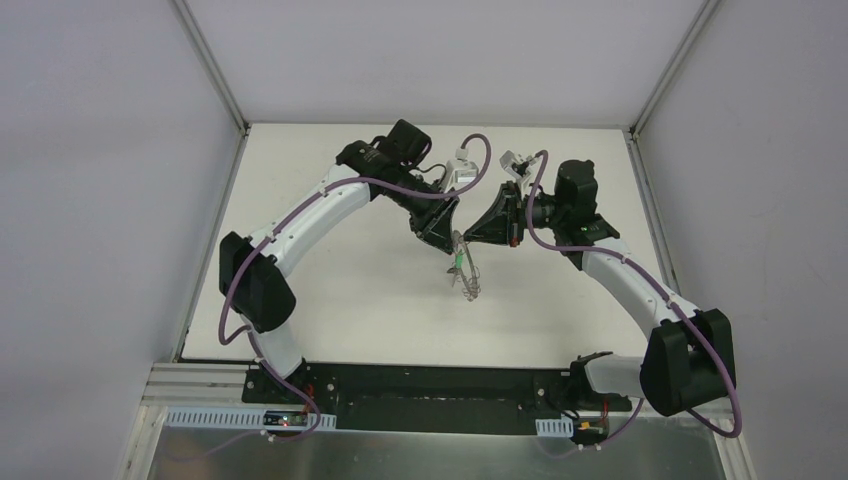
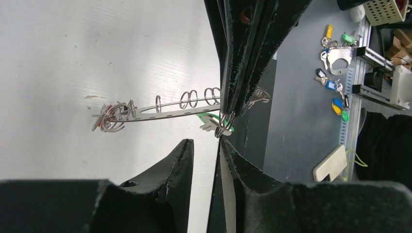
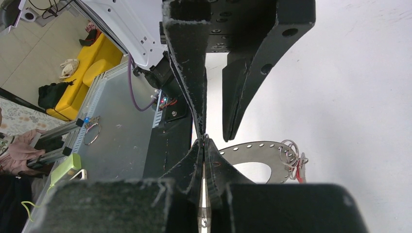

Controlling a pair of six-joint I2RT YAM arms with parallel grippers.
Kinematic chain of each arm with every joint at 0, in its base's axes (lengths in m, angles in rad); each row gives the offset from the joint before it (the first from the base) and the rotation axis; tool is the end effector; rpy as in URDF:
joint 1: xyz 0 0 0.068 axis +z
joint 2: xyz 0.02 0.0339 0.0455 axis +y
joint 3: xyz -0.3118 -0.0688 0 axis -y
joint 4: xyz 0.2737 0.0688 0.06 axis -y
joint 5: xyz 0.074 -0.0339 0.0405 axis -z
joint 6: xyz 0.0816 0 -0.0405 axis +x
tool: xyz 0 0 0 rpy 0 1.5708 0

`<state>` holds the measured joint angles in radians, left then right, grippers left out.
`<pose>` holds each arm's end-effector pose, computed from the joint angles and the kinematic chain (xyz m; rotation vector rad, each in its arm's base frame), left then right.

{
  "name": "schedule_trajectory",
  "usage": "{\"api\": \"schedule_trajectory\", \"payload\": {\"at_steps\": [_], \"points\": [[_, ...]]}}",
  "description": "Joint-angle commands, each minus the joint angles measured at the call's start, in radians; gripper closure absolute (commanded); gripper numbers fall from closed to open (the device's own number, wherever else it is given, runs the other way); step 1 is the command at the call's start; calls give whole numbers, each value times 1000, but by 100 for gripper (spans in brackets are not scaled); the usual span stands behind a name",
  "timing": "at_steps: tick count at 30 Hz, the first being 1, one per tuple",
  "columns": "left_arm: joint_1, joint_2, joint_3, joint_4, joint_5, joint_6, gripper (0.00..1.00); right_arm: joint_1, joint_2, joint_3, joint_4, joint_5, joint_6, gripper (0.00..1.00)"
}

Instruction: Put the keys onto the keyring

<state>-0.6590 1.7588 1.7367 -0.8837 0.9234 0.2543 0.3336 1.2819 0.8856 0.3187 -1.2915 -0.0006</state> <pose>0.2995 -0.3143 0.3768 1.4067 1.9423 -1.3160 0.2606 0.1733 0.3546 -1.2311 1.2546 1.2925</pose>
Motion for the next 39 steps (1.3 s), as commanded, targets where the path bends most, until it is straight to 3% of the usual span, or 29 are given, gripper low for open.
{"api": "schedule_trajectory", "payload": {"at_steps": [1,7,12,39], "points": [[15,-77,29,-38,-13,78,70,-6,-32,13,57,-25,-2,100],[15,-109,9,36,2,77,54,-5,-30,15,58,-29,23,100],[13,-101,-5,129,31,22,50,-6,-30,16,58,-32,25,100],[-2,-70,-109,280,117,-103,72,-13,-24,12,57,-19,21,100]]}}
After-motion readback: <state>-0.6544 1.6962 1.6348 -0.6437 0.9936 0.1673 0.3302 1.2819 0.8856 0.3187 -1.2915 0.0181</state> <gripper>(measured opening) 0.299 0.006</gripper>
